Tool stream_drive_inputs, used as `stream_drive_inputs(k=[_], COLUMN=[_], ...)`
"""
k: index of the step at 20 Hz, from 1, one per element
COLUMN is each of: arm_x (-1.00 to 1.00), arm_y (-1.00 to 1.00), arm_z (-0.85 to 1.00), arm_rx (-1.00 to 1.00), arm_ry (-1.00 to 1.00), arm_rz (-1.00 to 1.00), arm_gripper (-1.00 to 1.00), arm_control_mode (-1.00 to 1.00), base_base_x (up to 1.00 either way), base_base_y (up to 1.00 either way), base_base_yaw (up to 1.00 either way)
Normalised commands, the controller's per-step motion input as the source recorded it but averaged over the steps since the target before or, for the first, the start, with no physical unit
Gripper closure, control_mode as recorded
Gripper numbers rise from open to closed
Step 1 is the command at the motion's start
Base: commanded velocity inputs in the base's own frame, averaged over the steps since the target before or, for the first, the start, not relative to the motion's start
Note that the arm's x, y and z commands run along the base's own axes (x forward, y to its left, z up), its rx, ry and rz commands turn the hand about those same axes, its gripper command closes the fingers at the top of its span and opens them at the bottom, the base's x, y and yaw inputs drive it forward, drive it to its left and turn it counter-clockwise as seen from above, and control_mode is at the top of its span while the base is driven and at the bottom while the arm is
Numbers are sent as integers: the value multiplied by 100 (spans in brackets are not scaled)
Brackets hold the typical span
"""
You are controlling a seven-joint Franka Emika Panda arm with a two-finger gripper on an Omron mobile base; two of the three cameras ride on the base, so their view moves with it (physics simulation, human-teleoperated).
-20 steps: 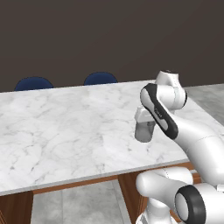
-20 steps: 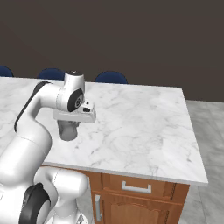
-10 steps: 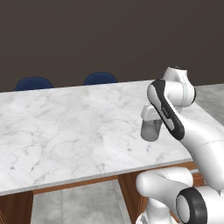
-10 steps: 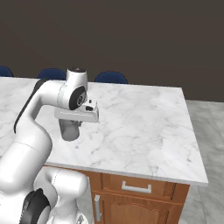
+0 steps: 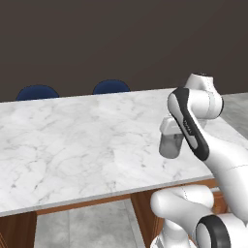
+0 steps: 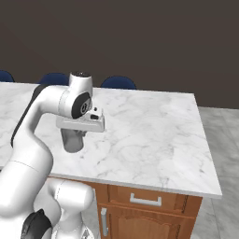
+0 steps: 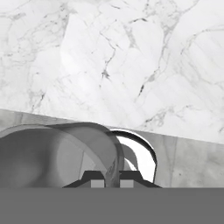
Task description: Pick the jar and glass cup and place them in the sink. Then turn on the water.
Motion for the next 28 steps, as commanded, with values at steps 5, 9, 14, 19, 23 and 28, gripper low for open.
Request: stream_drive_inputs(k=[5,9,14,19,23,28], arm_x=[-4,0,0,0,0,0], arm_y=[0,0,0,0,0,0], arm_z=[2,0,0,0,0,0], arm_rx=[0,0,0,0,0,0], arm_ry=[0,0,0,0,0,0], arm_rz=[0,0,0,0,0,0], arm_gripper=[100,100,100,100,100,100], arm_control_mode=[100,100,100,100,100,100], base_base_x=[-30,-70,-88,-98,-88,-81], base_base_y=[-13,-63,-80,-87,-66,-49], base_base_yaw=[0,-4,-9,-28,-50,-57])
